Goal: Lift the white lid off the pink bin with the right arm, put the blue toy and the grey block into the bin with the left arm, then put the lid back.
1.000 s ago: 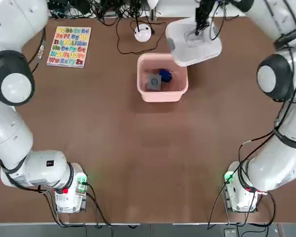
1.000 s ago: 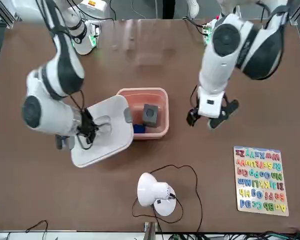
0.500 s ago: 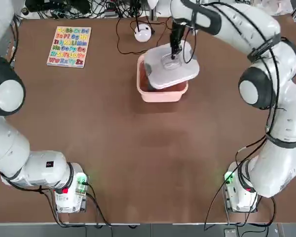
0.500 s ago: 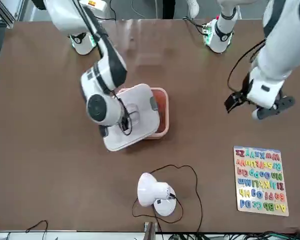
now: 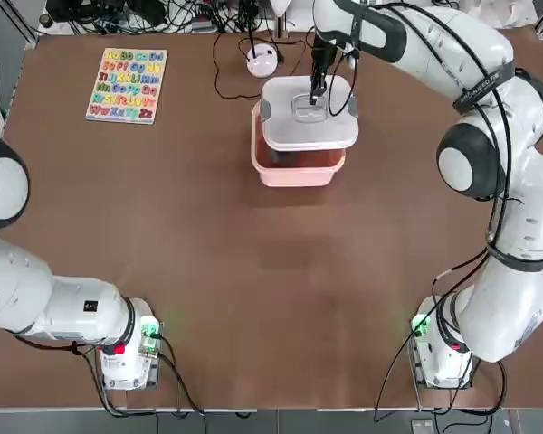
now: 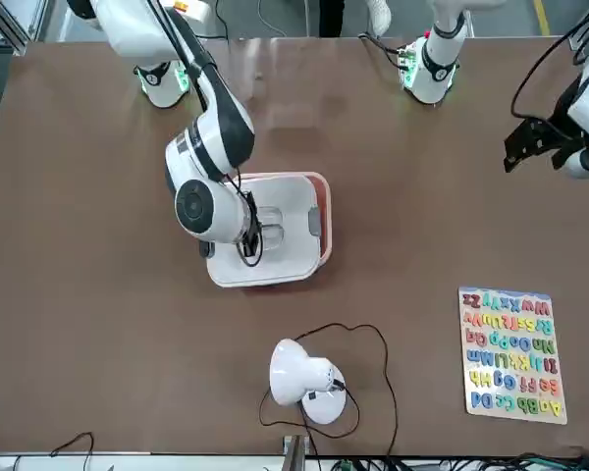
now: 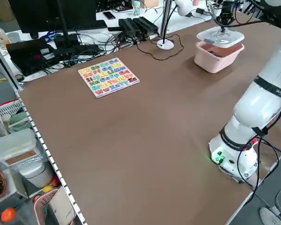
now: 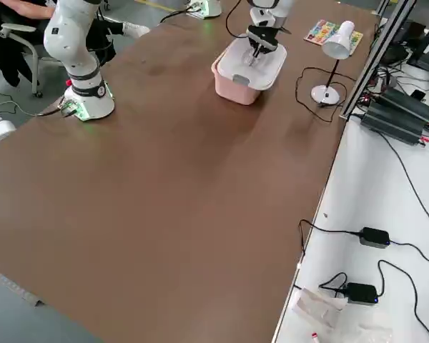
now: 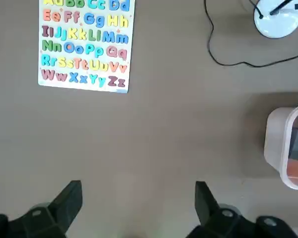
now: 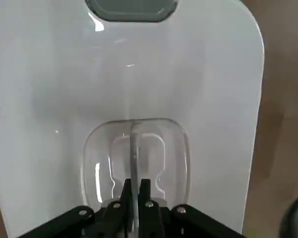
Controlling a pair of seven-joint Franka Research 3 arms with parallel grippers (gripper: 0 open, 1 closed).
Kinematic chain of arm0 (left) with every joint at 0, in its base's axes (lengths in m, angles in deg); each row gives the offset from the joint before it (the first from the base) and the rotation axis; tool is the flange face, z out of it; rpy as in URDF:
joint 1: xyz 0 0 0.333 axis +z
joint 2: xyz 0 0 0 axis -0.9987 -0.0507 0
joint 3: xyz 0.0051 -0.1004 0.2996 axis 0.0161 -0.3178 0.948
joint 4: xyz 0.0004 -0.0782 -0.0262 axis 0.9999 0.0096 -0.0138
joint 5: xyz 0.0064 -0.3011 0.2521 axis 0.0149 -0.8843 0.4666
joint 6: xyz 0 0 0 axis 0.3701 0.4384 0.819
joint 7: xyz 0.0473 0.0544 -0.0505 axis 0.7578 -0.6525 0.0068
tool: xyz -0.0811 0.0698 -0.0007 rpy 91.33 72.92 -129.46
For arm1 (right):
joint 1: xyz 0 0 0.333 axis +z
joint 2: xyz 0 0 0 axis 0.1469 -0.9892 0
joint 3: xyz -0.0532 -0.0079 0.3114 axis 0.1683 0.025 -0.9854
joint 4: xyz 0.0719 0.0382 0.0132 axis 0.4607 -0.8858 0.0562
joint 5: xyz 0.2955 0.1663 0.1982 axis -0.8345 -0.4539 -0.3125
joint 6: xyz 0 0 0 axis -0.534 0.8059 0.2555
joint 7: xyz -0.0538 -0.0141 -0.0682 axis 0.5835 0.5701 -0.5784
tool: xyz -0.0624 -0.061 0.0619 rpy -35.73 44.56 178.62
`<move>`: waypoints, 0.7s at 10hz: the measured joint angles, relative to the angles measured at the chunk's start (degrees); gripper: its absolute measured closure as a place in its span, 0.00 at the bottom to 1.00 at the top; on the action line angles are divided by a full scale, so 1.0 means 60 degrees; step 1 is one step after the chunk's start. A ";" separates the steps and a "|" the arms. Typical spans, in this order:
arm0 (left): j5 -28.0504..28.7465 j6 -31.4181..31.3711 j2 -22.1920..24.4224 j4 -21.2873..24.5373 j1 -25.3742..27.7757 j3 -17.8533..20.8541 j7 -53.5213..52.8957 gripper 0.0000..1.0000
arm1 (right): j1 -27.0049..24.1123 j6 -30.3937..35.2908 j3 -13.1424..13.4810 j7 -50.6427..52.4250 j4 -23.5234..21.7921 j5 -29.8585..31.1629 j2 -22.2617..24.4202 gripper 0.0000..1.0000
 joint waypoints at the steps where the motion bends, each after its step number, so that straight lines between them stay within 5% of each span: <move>1: 0.0000 0.0000 0.0001 0.0021 -0.0013 0.0006 -0.0004 0.00 | 0.0014 -0.0047 -0.0004 -0.0005 -0.0003 -0.0026 -0.0024 0.93; 7: 0.0000 0.0003 -0.0103 0.0187 0.0042 0.0117 -0.0008 0.00 | 0.0841 -0.0192 -0.0009 -0.0015 -0.0115 0.0221 -0.0372 0.93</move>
